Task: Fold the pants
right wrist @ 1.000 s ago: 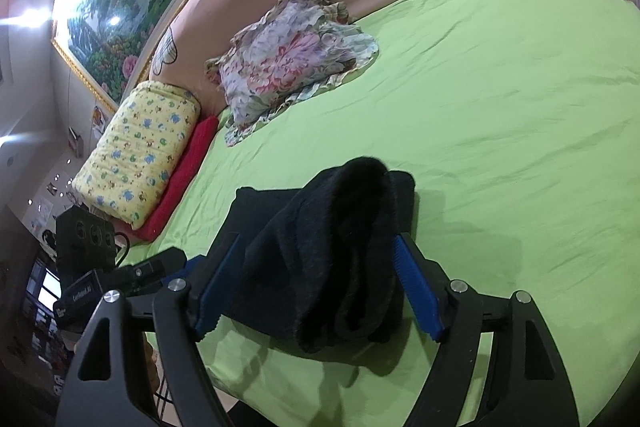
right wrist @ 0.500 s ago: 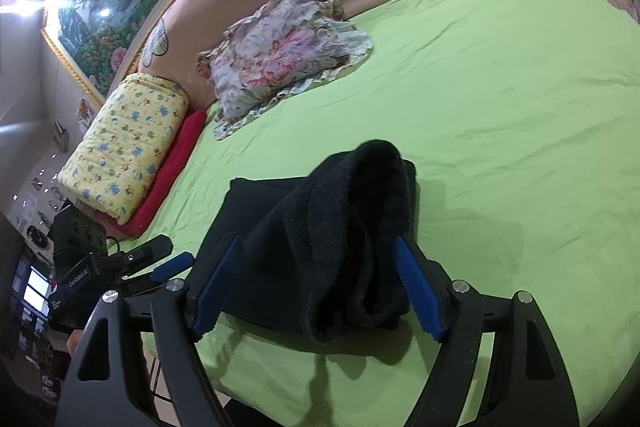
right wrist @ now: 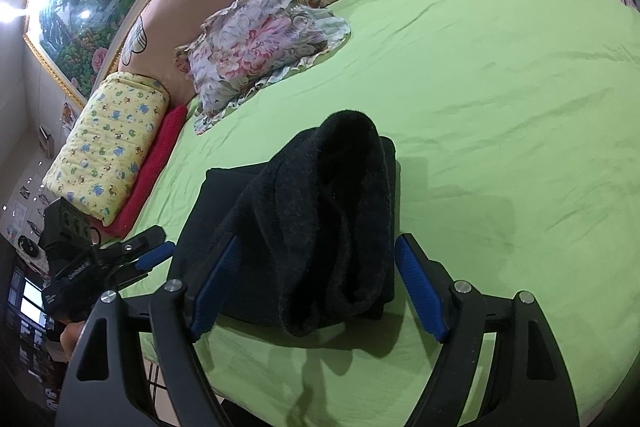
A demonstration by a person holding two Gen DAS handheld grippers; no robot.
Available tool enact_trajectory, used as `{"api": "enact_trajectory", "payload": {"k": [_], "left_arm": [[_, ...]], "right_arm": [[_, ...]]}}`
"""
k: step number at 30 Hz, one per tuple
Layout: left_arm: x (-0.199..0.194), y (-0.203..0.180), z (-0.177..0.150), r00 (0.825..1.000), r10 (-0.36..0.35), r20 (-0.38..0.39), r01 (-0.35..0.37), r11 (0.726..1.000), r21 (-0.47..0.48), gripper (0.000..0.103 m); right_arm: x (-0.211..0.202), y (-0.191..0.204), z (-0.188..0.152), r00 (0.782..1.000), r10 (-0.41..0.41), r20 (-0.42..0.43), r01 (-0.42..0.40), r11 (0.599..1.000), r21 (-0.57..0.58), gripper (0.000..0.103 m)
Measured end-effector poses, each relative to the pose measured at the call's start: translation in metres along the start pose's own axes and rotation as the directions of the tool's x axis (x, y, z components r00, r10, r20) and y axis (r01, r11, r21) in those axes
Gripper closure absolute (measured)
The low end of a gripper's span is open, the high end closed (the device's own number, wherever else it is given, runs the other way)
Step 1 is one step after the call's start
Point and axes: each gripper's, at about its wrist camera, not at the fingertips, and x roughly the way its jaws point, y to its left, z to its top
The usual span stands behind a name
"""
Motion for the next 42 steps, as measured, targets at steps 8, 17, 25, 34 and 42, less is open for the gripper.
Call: {"api": "enact_trajectory", "payload": {"k": [8, 17, 25, 34, 42], "left_arm": [[0.018, 0.000, 0.008, 0.999, 0.033, -0.044, -0.032, 0.999, 0.023, 0.024], [0.044, 0.004, 0.011, 0.993, 0.093, -0.078, -0.091, 0.995, 0.032, 0.024], [0.063, 0.022, 0.013, 0.987, 0.122, -0.105, -0.121, 0.992, 0.019, 0.023], [0.068, 0.037, 0.016, 0.988, 0.109, -0.112, -0.109, 0.994, 0.003, 0.022], [0.067, 0.033, 0.013, 0.989, 0.110, -0.099, -0.111, 0.994, -0.008, 0.025]], "right_arm": [[0.008, -0.004, -0.002, 1.000, 0.000, -0.015, 0.000, 1.000, 0.016, 0.023], [0.014, -0.010, 0.000, 1.000, 0.003, -0.024, -0.002, 0.999, 0.040, 0.023], [0.014, -0.022, 0.003, 1.000, 0.001, -0.020, 0.000, 0.998, 0.059, 0.019], [0.025, -0.027, 0.006, 0.999, 0.031, -0.036, -0.028, 0.998, 0.064, 0.018], [0.034, -0.037, 0.003, 0.994, 0.105, -0.039, -0.101, 0.991, 0.093, 0.020]]}}
